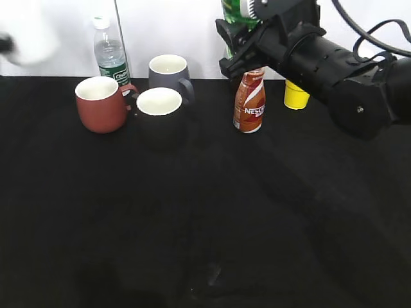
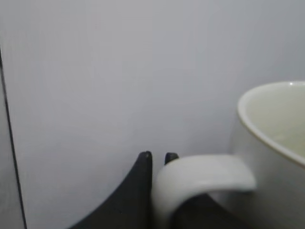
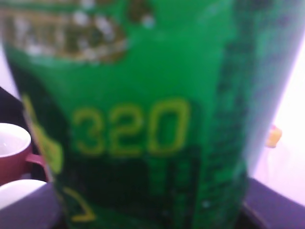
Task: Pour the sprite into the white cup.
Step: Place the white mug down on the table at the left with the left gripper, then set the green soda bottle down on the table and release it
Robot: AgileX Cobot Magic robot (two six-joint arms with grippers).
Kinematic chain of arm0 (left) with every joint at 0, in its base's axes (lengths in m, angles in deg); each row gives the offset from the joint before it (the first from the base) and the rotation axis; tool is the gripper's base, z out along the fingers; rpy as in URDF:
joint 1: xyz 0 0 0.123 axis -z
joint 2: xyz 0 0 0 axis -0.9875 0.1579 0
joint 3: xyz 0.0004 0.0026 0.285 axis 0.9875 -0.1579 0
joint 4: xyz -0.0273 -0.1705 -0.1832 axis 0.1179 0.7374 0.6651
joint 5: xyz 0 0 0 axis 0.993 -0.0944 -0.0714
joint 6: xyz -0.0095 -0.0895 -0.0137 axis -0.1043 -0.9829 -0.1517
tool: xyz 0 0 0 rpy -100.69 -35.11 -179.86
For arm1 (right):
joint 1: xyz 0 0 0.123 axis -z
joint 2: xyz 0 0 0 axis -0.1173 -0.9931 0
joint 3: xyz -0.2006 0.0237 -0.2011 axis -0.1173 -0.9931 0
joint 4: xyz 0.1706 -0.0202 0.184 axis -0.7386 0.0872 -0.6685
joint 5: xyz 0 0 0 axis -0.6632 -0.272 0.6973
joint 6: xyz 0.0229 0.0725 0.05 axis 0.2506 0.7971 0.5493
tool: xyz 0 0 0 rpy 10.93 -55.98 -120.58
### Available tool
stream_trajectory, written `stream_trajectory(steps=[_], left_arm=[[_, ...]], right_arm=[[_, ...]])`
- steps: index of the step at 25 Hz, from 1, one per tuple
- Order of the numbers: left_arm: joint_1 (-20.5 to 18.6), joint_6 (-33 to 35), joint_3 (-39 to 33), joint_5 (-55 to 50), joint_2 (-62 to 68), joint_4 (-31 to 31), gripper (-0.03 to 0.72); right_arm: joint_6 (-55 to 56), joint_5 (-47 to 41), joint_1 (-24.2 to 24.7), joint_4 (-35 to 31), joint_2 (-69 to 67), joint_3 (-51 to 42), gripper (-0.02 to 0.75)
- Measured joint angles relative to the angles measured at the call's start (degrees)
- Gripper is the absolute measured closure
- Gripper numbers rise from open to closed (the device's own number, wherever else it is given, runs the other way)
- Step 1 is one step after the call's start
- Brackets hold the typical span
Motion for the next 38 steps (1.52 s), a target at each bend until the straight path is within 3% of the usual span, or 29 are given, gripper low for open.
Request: stream_trajectory(steps=[8, 14, 17, 19, 23, 27, 29, 32, 35, 38], left_arm=[[0.0, -2.6, 21.4, -5.3, 22.3, -1.0, 0.634], [0.0, -3.3, 23.3, -5.8, 27.3, -2.0, 0.624], [0.3, -4.3, 23.3, -5.0, 27.3, -2.1, 0.434], [0.3, -4.5, 21.0, -2.5, 27.3, -2.0, 0.369], [0.9, -4.5, 10.3, 2.5, 21.6, -1.7, 0.354], [1.6, -4.5, -13.0, 9.5, 6.3, -2.3, 0.354], [4.2, -4.5, -21.3, 10.2, -1.0, -2.1, 0.354], [10.3, -4.5, -27.3, 10.6, -6.8, -2.1, 0.354], [16.2, -4.5, -28.9, 10.5, -7.4, -2.3, 0.354], [18.0, -4.5, -28.9, 10.6, -7.7, -2.6, 0.354]], right_arm=[[1.6, 0.0, 0.0, 0.0, 0.0, 0.0, 0.339], [1.6, 0.0, 0.0, 0.0, 0.0, 0.0, 0.341], [1.6, 0.0, 0.0, 0.0, 0.0, 0.0, 0.341], [1.6, 0.0, 0.0, -0.1, 0.0, 0.0, 0.344], [4.2, -0.3, 0.0, -0.3, 0.0, 0.0, 0.344], [6.9, -0.8, 1.2, -2.0, 1.9, -3.6, 0.344], [8.4, -0.9, 5.2, -3.0, 7.4, -9.0, 0.344], [11.2, -0.5, 16.3, -4.2, 11.6, -16.0, 0.344], [14.2, 6.5, 24.2, -2.2, 2.7, -16.9, 0.344], [16.3, 14.7, 25.8, -0.5, -11.9, -13.6, 0.344]])
